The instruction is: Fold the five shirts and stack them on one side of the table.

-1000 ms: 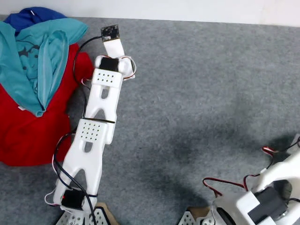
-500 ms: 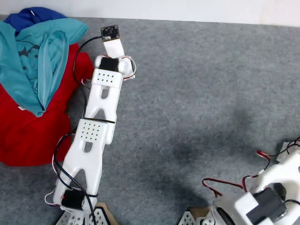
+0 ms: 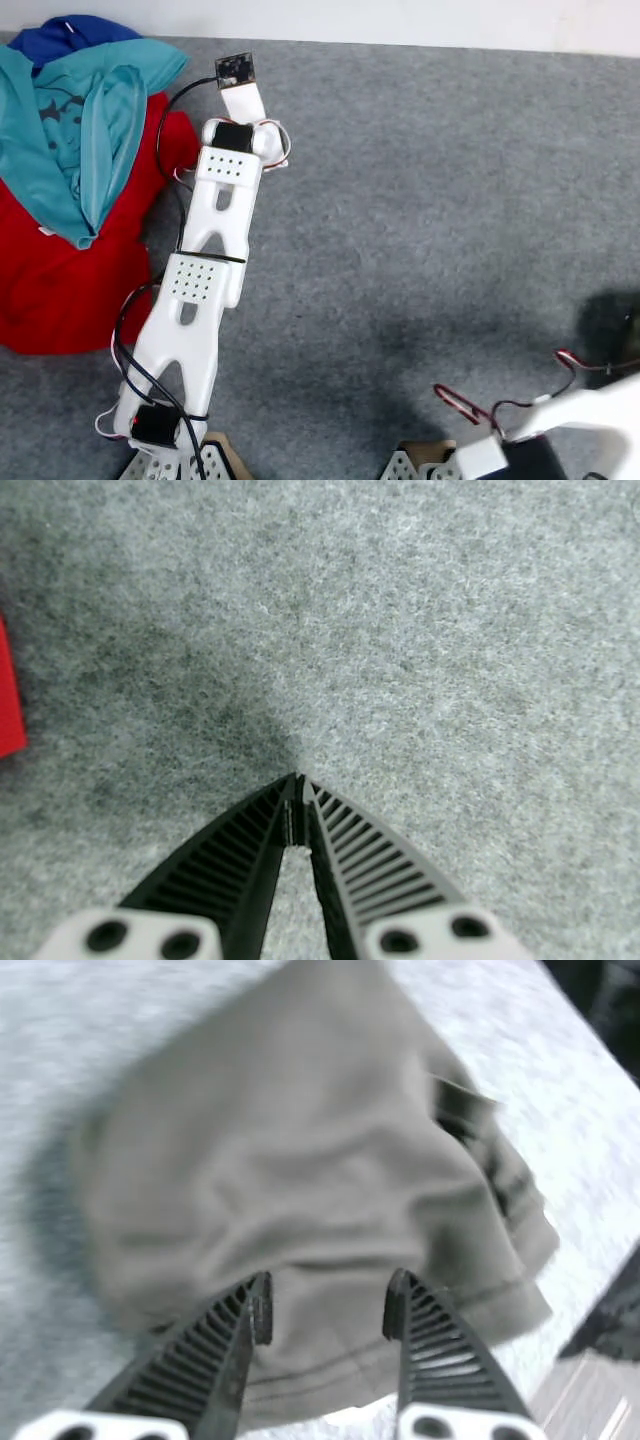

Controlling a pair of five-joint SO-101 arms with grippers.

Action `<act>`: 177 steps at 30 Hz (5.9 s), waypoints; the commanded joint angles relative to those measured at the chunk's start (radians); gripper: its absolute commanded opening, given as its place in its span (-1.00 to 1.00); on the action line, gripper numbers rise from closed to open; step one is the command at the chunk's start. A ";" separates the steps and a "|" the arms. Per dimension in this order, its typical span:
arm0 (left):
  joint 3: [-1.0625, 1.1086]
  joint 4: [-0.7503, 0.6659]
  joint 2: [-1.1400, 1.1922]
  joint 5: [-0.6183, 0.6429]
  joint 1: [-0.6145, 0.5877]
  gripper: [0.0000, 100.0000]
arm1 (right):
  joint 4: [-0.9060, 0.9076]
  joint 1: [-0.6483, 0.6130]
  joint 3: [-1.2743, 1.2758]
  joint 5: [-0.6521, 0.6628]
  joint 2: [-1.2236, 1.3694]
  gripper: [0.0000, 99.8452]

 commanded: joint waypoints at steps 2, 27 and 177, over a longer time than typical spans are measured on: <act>-0.027 -0.009 -0.015 -0.009 0.007 -0.99 | 0.019 0.031 -0.007 0.017 0.081 -0.63; 0.196 0.396 -0.538 -0.109 -0.576 -0.99 | 0.490 -0.987 0.252 -0.255 -0.521 -0.63; 2.394 -0.655 -1.596 -0.160 -0.320 -0.28 | 0.002 -1.029 0.665 -0.618 -0.601 -0.62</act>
